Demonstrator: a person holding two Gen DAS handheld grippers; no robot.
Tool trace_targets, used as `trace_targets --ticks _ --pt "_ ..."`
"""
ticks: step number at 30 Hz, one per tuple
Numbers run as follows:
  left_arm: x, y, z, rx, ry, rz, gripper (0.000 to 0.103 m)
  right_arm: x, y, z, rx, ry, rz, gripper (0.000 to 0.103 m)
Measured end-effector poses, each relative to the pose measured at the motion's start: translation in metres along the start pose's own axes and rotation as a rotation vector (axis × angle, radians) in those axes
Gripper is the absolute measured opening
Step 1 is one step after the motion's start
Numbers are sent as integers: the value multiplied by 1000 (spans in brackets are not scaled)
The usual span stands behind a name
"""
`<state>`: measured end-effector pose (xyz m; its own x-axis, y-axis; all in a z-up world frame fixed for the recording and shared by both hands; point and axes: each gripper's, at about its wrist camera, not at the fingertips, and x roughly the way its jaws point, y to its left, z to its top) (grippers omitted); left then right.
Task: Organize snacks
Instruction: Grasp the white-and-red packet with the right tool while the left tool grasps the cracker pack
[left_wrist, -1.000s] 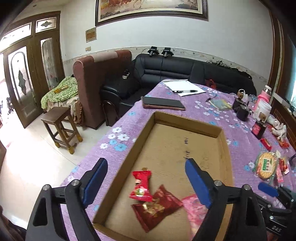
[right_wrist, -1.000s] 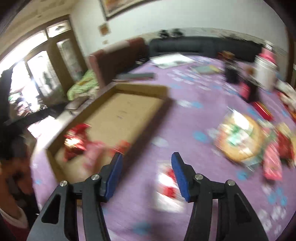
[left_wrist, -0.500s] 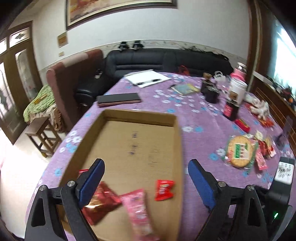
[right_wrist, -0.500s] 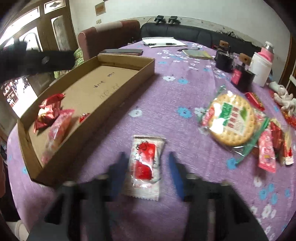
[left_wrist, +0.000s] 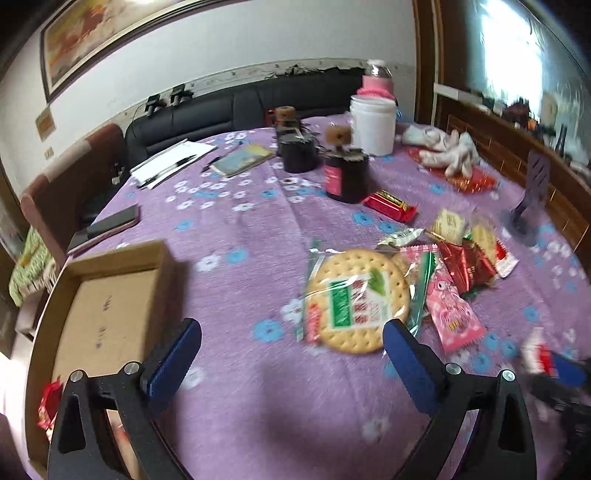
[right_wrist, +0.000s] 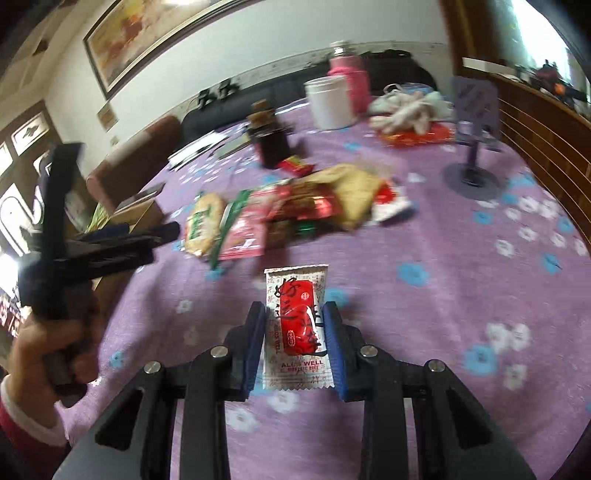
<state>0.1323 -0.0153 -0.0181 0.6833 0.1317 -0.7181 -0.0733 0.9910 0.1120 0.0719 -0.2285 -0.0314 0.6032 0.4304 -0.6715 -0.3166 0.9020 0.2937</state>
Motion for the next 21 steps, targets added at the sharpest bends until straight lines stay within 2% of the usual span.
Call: trace_targets --ticks 2,9,14,18,20,21 --pt "12 -11 4 6 6 9 100 -4 -8 -1 20 -8 14 31" --pt "32 -20 13 -28 15 -67 100 -4 -10 -7 37 -15 66 31" --pt "24 -13 10 -66 17 -211 101 -6 -9 -8 44 -24 90 31" --pt "34 -20 12 -47 46 -192 101 -5 -9 -6 51 -27 102 31" --pt "41 -26 11 -35 75 -228 101 -4 -9 -6 51 -26 105 31" --pt "44 -29 9 -22 79 -222 102 -3 -9 -6 53 -24 106 31"
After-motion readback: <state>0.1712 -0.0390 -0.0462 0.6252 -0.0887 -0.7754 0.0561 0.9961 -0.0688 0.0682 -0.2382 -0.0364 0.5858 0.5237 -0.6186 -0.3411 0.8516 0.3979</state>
